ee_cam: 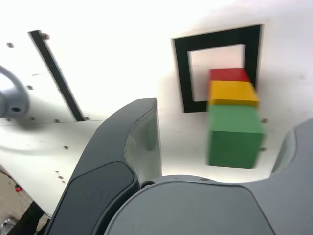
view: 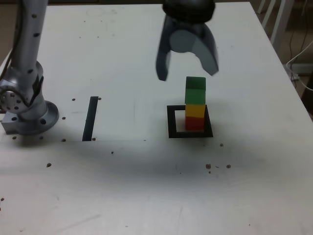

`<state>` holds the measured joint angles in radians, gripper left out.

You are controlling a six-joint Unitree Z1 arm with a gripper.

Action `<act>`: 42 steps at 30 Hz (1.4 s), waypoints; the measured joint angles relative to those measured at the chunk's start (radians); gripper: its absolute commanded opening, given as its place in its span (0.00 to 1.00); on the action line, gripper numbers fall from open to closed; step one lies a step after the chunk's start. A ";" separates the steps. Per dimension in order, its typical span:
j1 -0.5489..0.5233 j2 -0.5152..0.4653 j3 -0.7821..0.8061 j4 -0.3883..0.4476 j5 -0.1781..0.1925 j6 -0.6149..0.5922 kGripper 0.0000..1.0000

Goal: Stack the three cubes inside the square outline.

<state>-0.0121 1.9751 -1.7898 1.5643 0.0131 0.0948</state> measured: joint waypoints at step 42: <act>0.034 -0.512 0.924 -0.358 -0.049 -0.077 1.00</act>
<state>0.0219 1.4633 -0.8655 1.2062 -0.0363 0.0181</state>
